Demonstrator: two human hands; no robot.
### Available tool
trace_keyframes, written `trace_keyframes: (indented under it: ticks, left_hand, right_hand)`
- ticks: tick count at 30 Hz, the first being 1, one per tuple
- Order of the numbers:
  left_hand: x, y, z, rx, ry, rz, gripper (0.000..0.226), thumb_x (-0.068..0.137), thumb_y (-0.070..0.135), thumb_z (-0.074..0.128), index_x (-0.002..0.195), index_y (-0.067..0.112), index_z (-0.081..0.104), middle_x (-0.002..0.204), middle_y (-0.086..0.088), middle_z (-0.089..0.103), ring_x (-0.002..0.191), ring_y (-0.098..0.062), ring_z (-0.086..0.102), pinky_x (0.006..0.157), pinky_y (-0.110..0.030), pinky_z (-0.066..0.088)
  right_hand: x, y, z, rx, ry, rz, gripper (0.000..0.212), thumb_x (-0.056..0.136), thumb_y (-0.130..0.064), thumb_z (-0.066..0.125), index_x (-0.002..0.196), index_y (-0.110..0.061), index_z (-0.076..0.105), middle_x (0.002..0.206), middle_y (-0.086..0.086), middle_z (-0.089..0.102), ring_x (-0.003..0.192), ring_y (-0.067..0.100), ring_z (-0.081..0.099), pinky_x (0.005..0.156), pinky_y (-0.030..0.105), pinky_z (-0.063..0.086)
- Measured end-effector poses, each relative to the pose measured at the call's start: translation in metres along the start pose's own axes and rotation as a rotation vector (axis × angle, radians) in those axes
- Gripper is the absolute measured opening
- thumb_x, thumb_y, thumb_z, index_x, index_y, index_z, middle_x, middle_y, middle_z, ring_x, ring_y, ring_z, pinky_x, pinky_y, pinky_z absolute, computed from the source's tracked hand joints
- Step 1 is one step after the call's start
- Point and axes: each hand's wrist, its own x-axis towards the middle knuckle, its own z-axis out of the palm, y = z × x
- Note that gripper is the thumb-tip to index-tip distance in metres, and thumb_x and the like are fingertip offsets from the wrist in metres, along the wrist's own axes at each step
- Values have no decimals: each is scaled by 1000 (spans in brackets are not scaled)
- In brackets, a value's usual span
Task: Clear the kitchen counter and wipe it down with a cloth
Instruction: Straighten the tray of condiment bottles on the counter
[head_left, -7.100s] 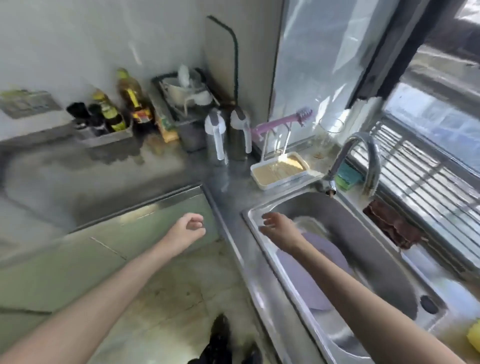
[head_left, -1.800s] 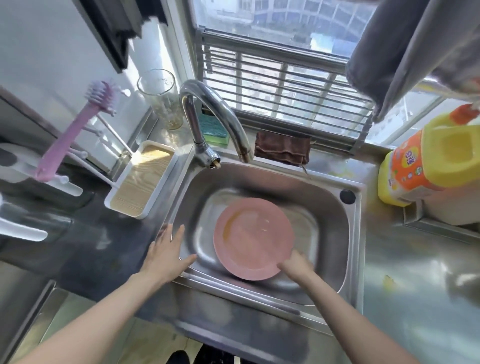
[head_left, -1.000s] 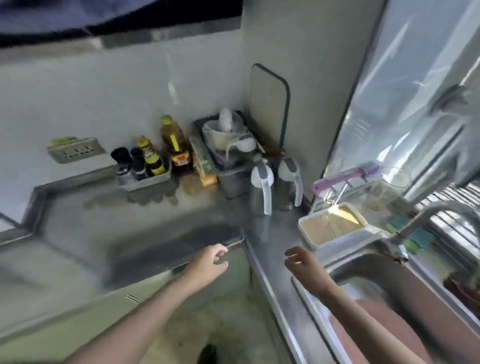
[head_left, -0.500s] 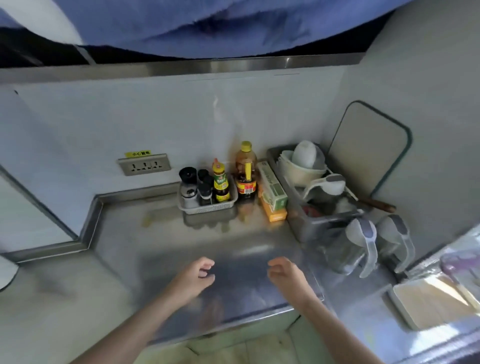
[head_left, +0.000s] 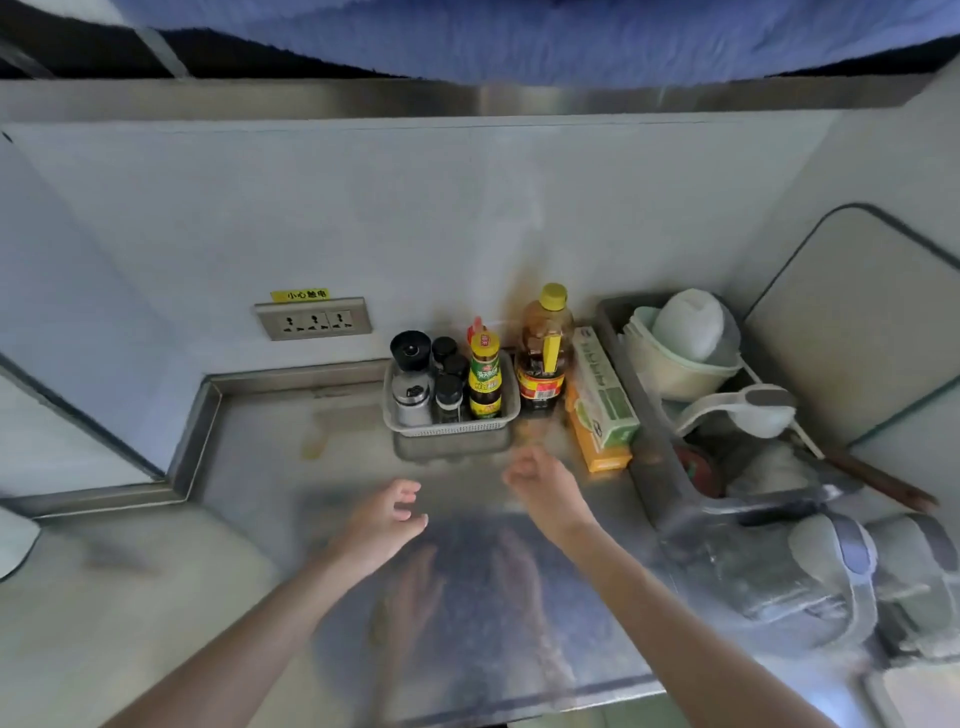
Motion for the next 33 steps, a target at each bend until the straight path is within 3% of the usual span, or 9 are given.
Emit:
trace_keyframes:
  ticks: [5, 9, 16, 20, 24, 27, 30, 33]
  left_hand:
    - [27, 30, 9, 15, -24, 14, 39, 84, 7, 61, 121, 4, 50, 128, -16, 53, 102, -24, 57, 88, -28, 42]
    - [44, 68, 38, 52, -163, 105, 39, 86, 10, 59, 124, 8, 49, 130, -10, 51, 108, -21, 55, 86, -24, 38]
    - [69, 124, 57, 3, -213, 174, 45, 86, 16, 61, 128, 10, 45, 131, -7, 50, 112, -19, 53, 85, -23, 39]
    - [74, 115, 47, 3, -149, 146, 43, 84, 17, 62, 125, 13, 48, 129, -4, 52, 108, -17, 56, 88, -24, 42]
    - [74, 85, 25, -16, -49, 71, 33, 84, 14, 63, 116, 16, 53, 126, -5, 55, 101, -15, 58, 76, -19, 45]
    - [71, 65, 6, -7, 8, -11, 31, 84, 12, 61, 115, 12, 55, 123, -6, 56, 96, -17, 59, 83, -25, 42]
    - [72, 45, -9, -14, 55, -82, 34, 84, 12, 62, 117, 9, 55, 122, -8, 57, 96, -18, 58, 84, -25, 40]
    - [79, 31, -16, -164, 110, -200, 37, 84, 14, 62, 118, 11, 49, 119, -11, 56, 100, -22, 56, 89, -31, 41]
  right_hand:
    - [10, -1, -35, 36, 167, -24, 13, 90, -10, 51, 98, -19, 53, 105, 2, 58, 96, 18, 54, 77, 23, 36]
    - [-14, 23, -72, 59, 261, -1, 22, 90, -14, 53, 112, -15, 53, 98, 1, 59, 93, 22, 60, 73, 29, 45]
    - [36, 1, -103, 42, 249, -97, 23, 92, -17, 51, 115, -11, 54, 109, 4, 62, 100, 20, 58, 88, 34, 48]
    - [112, -23, -80, -71, 224, -67, 32, 91, -24, 55, 116, -5, 53, 115, 12, 60, 107, 27, 55, 90, 36, 44]
    - [161, -33, -55, -129, 303, 1, 38, 90, -33, 55, 112, -2, 55, 110, 15, 61, 105, 31, 57, 81, 33, 43]
    - [177, -34, -48, -71, 378, 14, 33, 93, -32, 50, 105, -3, 61, 104, 16, 65, 100, 32, 60, 75, 29, 41]
    - [184, -29, -47, 0, 395, 10, 35, 93, -35, 46, 102, -6, 62, 101, 14, 66, 96, 32, 61, 80, 36, 48]
    - [183, -24, -46, 9, 398, -5, 31, 93, -33, 44, 96, -6, 61, 96, 15, 67, 92, 32, 63, 78, 37, 48]
